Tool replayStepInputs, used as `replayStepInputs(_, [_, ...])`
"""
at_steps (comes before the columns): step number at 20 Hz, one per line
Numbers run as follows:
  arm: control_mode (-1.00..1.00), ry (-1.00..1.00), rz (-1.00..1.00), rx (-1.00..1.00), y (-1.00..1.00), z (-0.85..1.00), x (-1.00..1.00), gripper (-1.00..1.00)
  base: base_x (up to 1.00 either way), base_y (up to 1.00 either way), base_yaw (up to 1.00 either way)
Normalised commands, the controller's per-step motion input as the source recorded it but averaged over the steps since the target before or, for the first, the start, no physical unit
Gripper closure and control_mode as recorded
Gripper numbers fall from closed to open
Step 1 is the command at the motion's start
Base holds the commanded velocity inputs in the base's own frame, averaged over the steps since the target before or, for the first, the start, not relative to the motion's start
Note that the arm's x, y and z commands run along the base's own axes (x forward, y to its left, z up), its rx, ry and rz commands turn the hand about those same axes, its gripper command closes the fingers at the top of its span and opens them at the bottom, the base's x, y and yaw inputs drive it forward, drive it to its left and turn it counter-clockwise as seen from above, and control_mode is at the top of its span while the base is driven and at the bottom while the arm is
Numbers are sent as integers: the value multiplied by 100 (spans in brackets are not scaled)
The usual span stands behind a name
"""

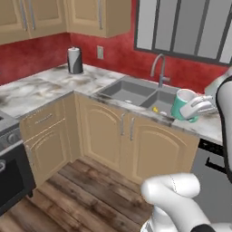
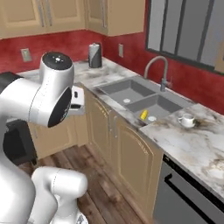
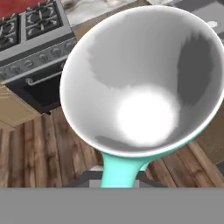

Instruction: Clear the mugs and bowl far away from the sink.

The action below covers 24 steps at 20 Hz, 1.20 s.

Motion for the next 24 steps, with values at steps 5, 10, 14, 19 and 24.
replayStepInputs(5, [100, 0, 0, 0, 0, 0, 0, 100, -66, 100, 46])
replayStepInputs(10, [100, 0, 0, 0, 0, 0, 0, 100, -48, 100, 63])
replayStepInputs(14, [100, 0, 0, 0, 0, 0, 0, 100, -50, 100, 65])
replayStepInputs(19, [100, 0, 0, 0, 0, 0, 0, 100, -50, 100, 68])
replayStepInputs(24, [100, 0, 0, 0, 0, 0, 0, 100, -26, 100, 78])
